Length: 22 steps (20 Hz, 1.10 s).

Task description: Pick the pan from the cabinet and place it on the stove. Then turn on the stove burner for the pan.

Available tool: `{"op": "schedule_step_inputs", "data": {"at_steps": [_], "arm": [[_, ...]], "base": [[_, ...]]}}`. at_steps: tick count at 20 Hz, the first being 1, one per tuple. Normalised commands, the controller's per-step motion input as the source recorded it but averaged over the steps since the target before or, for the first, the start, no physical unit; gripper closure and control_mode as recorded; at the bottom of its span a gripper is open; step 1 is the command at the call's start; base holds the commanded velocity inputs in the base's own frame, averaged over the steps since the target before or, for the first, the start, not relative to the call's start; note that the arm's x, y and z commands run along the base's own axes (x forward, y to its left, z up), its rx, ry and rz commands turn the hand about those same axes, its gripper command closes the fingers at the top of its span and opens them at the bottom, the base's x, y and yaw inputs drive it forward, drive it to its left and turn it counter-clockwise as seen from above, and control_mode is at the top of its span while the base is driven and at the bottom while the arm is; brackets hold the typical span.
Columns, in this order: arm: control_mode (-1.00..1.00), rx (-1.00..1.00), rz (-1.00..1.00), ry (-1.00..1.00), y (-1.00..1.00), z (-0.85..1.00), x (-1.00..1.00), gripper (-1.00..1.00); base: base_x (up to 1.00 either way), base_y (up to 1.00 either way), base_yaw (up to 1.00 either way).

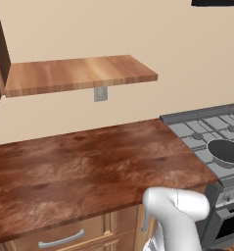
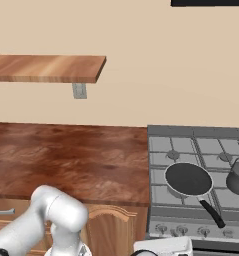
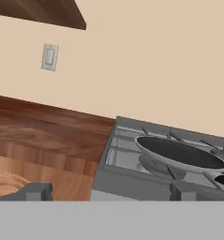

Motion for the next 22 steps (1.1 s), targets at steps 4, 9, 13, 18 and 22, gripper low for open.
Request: {"op": "schedule_step_inputs", "data": {"at_steps": [4,9,13,18,22], "arm": [[-1.0,0.06,0.0,0.01,-0.07,-0.32,0.25,-1.0],[-1.0,0.03,0.0,0.0,-0.01,-0.32,0.23,-1.0],[-1.0,0.02,0.0,0.02,0.0,-0.31,0.21,-1.0],[-1.0,0.03,0.0,0.01,0.0,-0.32,0.18,-1.0],[-1.0,0.03,0.0,0.0,0.0,-0.27,0.15,-1.0]], "base": [[0.0,0.0,0.0],[0.0,0.0,0.0],[0.0,0.0,0.0],[0.0,0.0,0.0],[0.0,0.0,0.0]]}}
